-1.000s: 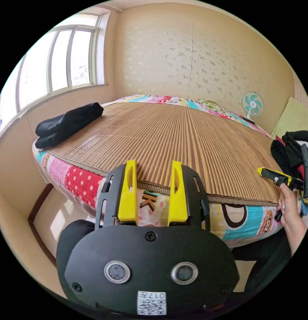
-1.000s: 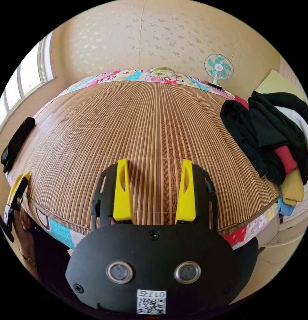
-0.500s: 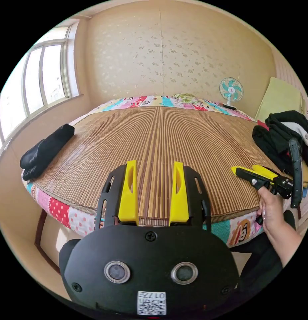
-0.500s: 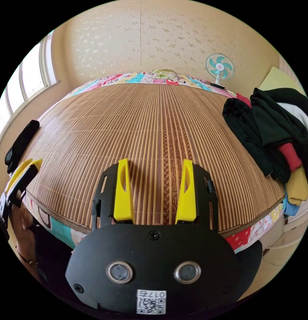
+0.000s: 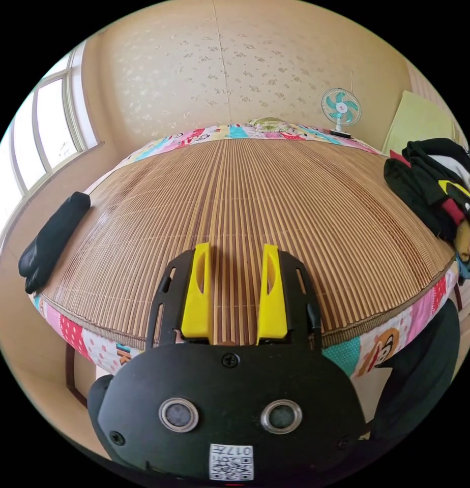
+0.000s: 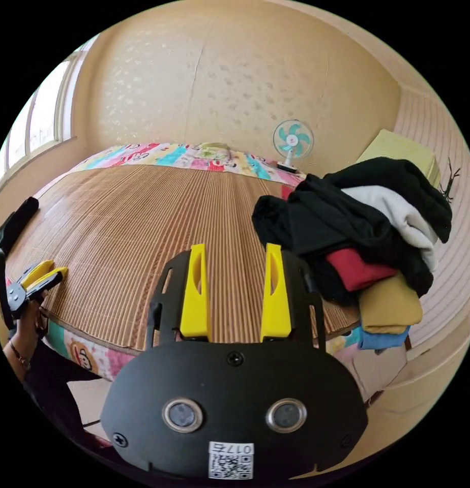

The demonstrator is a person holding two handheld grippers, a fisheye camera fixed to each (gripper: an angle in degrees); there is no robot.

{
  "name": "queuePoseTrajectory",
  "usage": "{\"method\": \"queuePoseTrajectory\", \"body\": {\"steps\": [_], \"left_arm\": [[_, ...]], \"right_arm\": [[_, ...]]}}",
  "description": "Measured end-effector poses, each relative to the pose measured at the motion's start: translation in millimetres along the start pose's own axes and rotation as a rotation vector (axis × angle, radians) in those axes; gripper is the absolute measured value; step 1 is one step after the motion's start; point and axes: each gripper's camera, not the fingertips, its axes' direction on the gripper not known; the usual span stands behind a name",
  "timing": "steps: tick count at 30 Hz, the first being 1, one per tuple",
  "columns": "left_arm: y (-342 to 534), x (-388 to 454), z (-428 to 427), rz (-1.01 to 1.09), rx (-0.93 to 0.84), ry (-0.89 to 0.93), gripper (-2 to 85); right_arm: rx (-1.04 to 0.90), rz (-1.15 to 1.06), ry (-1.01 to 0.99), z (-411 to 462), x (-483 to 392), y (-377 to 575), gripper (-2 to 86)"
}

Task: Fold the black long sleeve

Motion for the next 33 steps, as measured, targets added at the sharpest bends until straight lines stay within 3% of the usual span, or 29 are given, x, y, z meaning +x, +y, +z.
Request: {"method": "queuePoseTrajectory", "body": {"steps": [7, 9, 11, 13, 16, 19, 20, 22, 28, 33], "left_arm": [[5, 2, 8, -0.003, 0.003, 0.005, 13.8], [6, 4, 10, -0.001, 0.003, 0.0, 13.8], [7, 6, 11, -0.001, 0.003, -0.002, 13.8], [8, 7, 13, -0.001, 0.004, -0.001, 13.8], [9, 9, 14, -0.003, 0.005, 0.001, 13.8], [10, 12, 16, -0.002, 0.005, 0.0, 13.8], [11, 13, 16, -0.002, 0.005, -0.001, 13.8], [11, 15, 17, -0.003, 0.005, -0.001, 13.8], [12, 21, 17, -0.006, 0.005, 0.006, 13.8], [13, 28, 17, -0.005, 0.007, 0.001, 13.8]], "right_arm": [[0.249, 0.309, 0.319, -105, 241, -124, 17.9], [0.167, 0.385, 0.375, -98, 288, -149, 17.4], [-0.138, 0.515, 0.298, -39, 349, -166, 14.5], [-0.176, 0.612, 0.223, -21, 367, -165, 10.9], [-0.038, 0.535, 0.247, -54, 323, -203, 4.9], [0.136, 0.279, -0.032, -95, 238, -247, 3.7], [0.109, 0.153, -0.16, -98, 196, -259, 3.5], [0.051, -0.026, -0.23, -91, 127, -259, 3.4], [-0.053, -0.448, -0.279, -41, -47, -131, 3.3], [-0.268, -0.429, -0.54, -8, -88, -50, 3.7]]}}
